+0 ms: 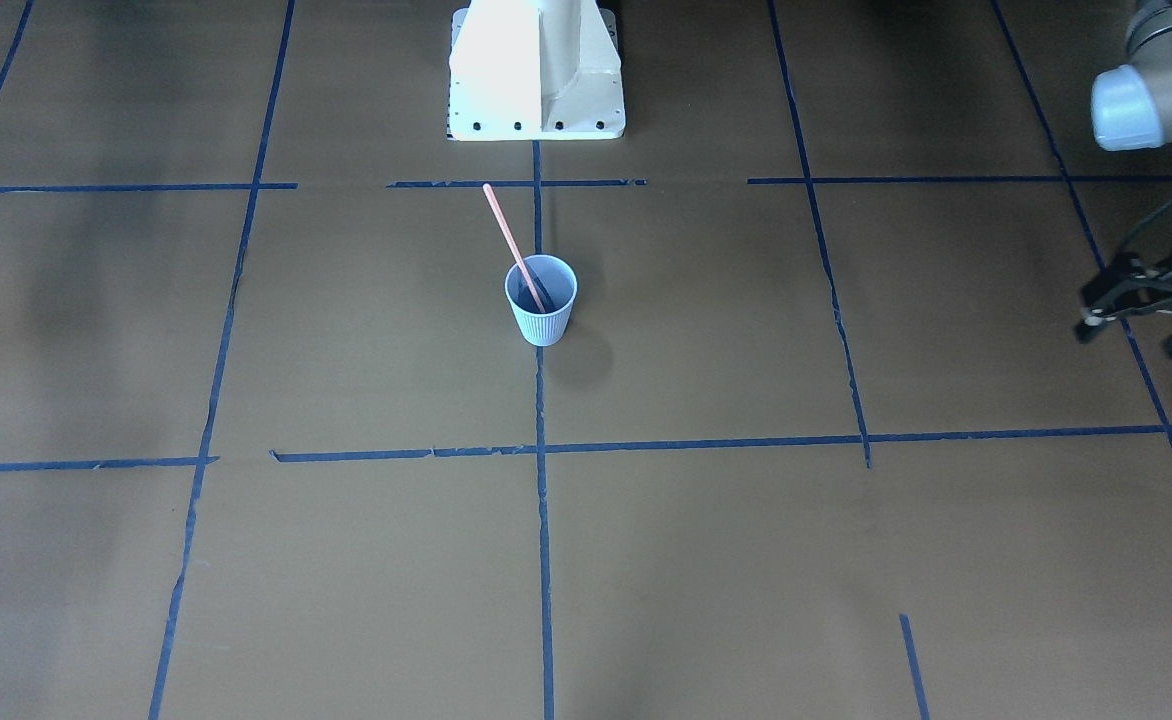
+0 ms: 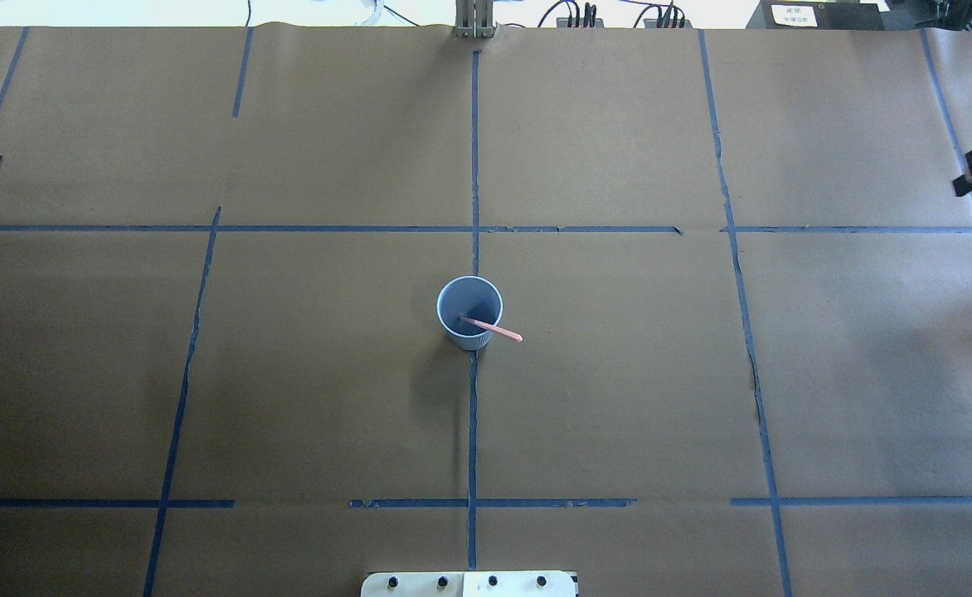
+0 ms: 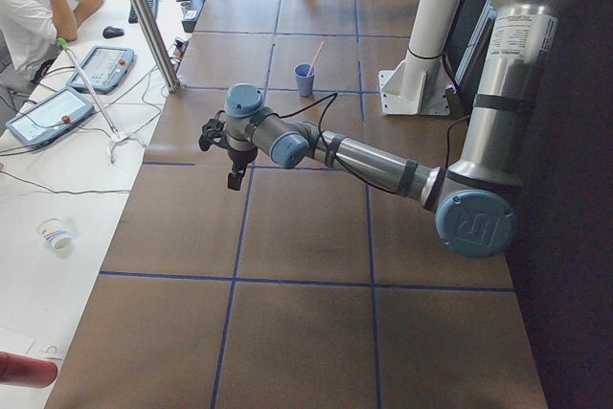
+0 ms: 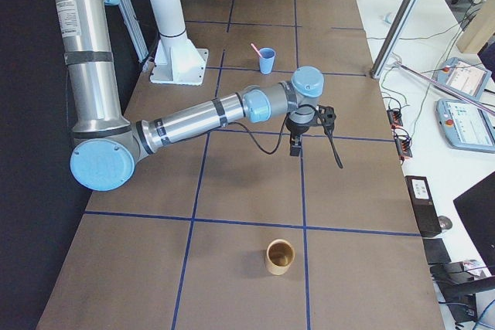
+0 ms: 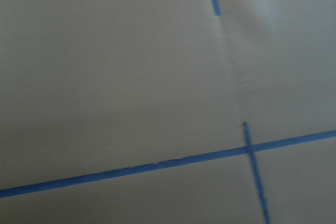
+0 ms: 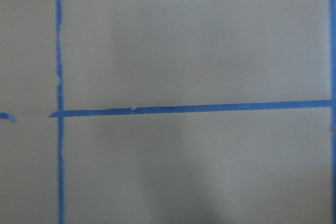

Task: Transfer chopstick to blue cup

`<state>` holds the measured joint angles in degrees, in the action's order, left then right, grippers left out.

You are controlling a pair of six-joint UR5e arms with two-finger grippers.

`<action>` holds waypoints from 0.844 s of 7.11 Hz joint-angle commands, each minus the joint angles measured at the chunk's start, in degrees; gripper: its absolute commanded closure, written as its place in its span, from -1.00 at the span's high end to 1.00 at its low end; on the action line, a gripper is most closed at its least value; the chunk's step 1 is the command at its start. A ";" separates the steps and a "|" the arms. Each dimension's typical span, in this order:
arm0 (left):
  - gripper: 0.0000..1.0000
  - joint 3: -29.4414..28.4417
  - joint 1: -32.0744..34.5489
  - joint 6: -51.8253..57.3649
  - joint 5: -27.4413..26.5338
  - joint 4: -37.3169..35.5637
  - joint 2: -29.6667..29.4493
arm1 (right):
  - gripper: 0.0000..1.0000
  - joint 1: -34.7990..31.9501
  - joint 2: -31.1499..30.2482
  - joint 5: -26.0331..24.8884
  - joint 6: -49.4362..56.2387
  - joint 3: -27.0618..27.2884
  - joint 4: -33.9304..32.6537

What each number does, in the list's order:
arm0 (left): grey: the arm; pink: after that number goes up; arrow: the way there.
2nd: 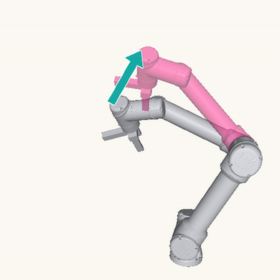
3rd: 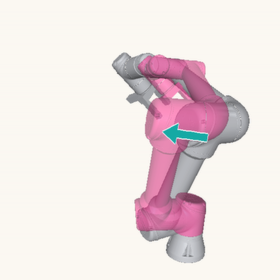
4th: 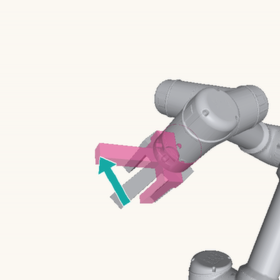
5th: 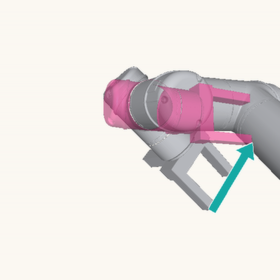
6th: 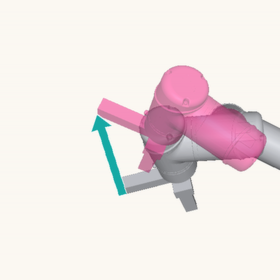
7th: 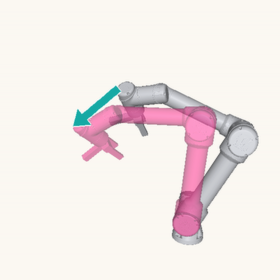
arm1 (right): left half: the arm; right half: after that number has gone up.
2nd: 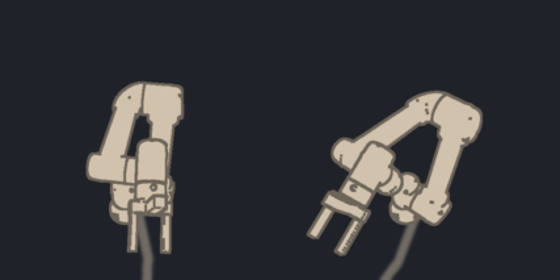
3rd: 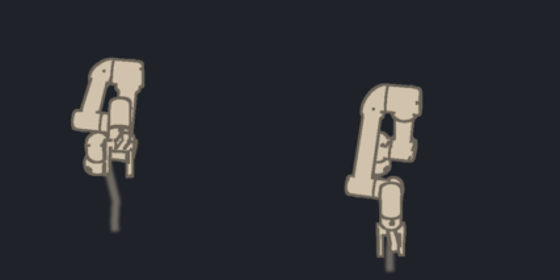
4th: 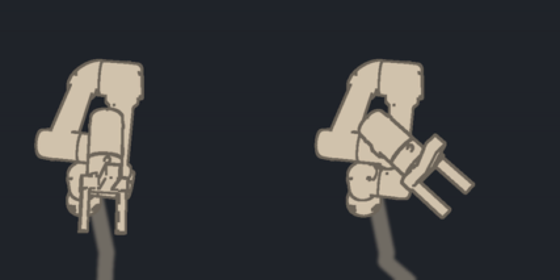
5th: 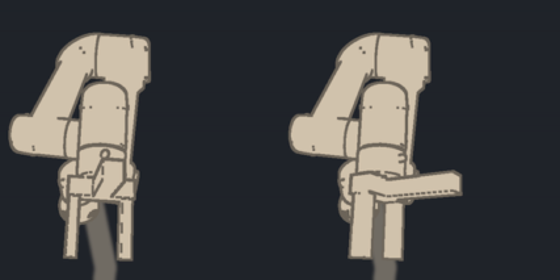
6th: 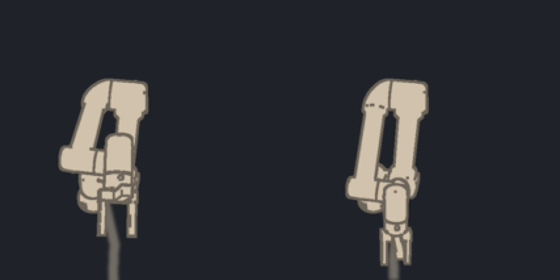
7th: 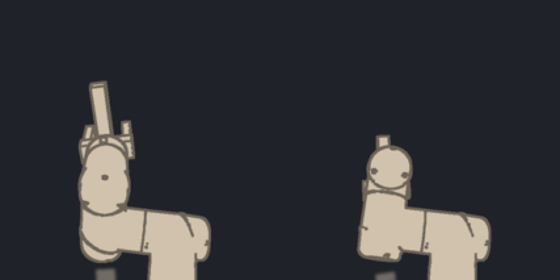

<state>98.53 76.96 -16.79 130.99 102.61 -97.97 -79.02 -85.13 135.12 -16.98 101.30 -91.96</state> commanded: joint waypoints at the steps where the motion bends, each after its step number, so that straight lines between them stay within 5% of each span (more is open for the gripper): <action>1: 0.99 0.00 12.02 20.13 -0.20 -11.59 0.15 | 1.00 -11.71 -1.53 -1.53 22.87 -9.58 0.28; 4: 1.00 -9.37 11.37 31.03 0.58 -15.07 -0.20 | 1.00 -16.06 -5.04 -1.17 31.21 -10.16 -0.15; 6: 1.00 -8.88 11.45 31.46 1.55 -22.84 -4.21 | 1.00 -14.85 -3.82 -1.52 30.34 -13.32 -0.06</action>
<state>90.23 88.35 13.48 132.22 84.96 -99.18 -94.37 -89.36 133.65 13.40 89.22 -91.96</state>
